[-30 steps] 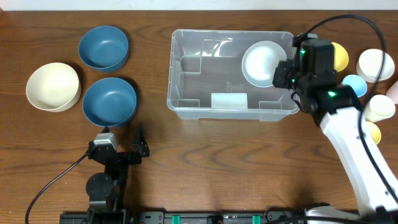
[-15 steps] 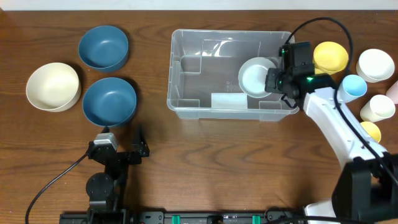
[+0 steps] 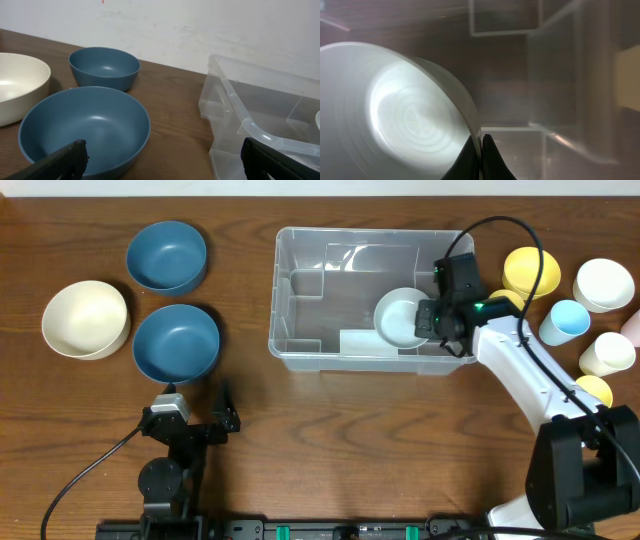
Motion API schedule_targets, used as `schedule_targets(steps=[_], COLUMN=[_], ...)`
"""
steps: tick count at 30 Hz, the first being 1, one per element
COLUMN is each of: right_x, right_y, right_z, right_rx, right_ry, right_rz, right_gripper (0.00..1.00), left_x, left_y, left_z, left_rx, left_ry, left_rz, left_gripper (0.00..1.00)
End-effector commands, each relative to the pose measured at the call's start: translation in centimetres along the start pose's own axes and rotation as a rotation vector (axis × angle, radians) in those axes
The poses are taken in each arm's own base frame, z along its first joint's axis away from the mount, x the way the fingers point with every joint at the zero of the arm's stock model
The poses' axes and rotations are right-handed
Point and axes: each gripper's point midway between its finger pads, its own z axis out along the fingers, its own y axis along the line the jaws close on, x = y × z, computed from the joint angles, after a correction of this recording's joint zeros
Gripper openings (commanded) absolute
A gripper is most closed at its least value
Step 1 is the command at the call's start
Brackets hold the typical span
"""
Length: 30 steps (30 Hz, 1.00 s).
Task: Pack container
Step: 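Lower the white bowl into the bin's right side and release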
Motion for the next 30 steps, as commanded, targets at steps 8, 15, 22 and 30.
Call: schedule_targets(steps=[8, 15, 22, 30], right_x=[0.4, 1.3, 2.2, 3.3], right_y=[1.9, 0.1, -1.8, -4.1], right_z=[-0.4, -0.5, -0.6, -0.8], right_rx=[0.024, 0.099, 0.149, 0.202], right_ry=[-0.014, 0.017, 0.059, 0.119], right_rz=[0.065, 0.191, 0.255, 0.296], right_gripper=[0.01, 0.01, 0.01, 0.01], left_x=[1.5, 1.5, 1.5, 1.5], left_y=[0.5, 0.5, 0.5, 0.5], left_z=[0.1, 0.1, 0.1, 0.1], left_rx=[-0.013, -0.013, -0.013, -0.013], left_ry=[0.040, 0.040, 0.040, 0.040], left_rz=[-0.011, -0.011, -0.011, -0.011], left_gripper=[0.98, 0.98, 0.98, 0.98])
